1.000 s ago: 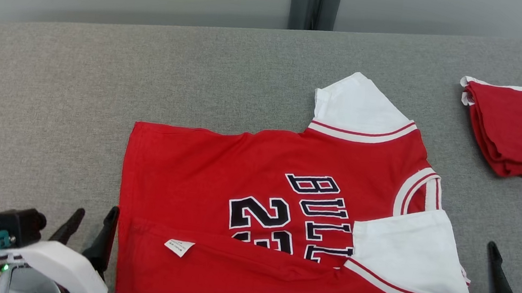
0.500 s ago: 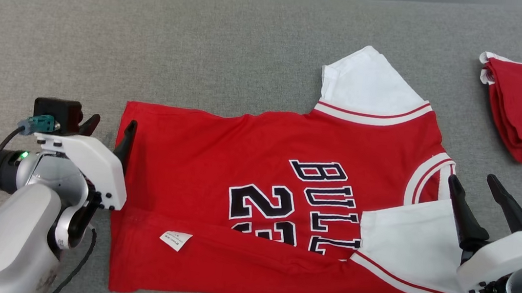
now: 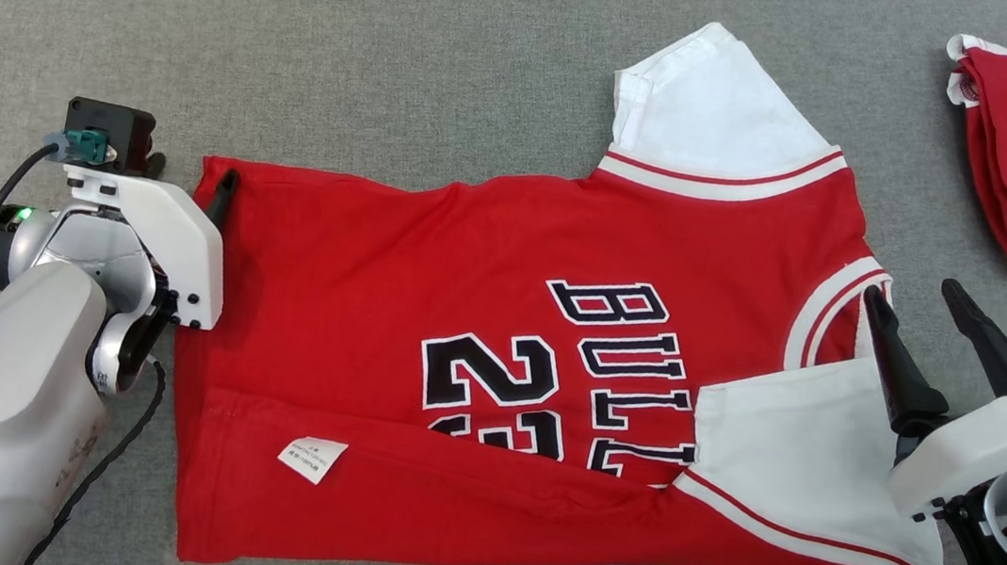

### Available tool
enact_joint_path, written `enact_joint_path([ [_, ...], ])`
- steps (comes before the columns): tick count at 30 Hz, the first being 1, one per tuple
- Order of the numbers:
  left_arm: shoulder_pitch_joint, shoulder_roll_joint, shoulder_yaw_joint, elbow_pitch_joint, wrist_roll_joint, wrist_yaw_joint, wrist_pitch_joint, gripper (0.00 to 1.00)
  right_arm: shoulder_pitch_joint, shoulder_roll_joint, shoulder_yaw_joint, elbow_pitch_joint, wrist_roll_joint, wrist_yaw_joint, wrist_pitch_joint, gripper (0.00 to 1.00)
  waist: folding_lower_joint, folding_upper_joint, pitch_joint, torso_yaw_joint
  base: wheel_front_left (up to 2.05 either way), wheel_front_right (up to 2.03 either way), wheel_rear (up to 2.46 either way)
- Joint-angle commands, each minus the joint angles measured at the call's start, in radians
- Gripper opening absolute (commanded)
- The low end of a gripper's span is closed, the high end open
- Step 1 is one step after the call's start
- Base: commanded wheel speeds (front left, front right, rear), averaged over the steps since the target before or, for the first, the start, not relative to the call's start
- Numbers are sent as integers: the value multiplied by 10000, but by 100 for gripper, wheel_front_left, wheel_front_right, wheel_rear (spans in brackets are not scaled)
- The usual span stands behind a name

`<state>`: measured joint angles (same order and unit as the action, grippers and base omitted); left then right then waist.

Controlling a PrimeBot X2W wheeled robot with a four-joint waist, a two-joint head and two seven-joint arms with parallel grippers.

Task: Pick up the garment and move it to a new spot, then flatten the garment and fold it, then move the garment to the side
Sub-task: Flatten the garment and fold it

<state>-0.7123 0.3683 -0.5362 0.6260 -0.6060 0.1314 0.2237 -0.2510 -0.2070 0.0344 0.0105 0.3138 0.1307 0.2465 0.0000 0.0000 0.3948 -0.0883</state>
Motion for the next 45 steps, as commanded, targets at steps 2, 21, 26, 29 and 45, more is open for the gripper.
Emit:
enact_joint_path([
  [2, -172, -3, -118, 216, 115, -108, -33, 100, -135, -96, -38, 12, 61, 1, -28, 100, 0, 0, 38, 18, 0, 0, 0],
  [21, -560, -428, -814, 357, 295, -700, -219, 0, -1196, -578, 158, 260, -79, 1, 294, 100, 0, 0, 133, 379, 0, 0, 0],
  [26, -408, -461, -686, -186, 212, -630, -669, 0, -2280, -909, 257, 671, -179, 1, 647, 100, 0, 0, 133, 727, 0, 0, 0],
  [29, -175, -502, -623, -722, 151, -534, -986, 0, -3345, -1123, 533, 1381, -181, 1, 1086, 100, 0, 0, 225, 1055, 0, 0, 0],
  [45, -141, -992, -1254, -2913, 496, -359, -1163, 0, -7451, -2034, 1781, 6217, -118, 1, 2902, 100, 0, 0, 1048, 2867, 0, 0, 0],
])
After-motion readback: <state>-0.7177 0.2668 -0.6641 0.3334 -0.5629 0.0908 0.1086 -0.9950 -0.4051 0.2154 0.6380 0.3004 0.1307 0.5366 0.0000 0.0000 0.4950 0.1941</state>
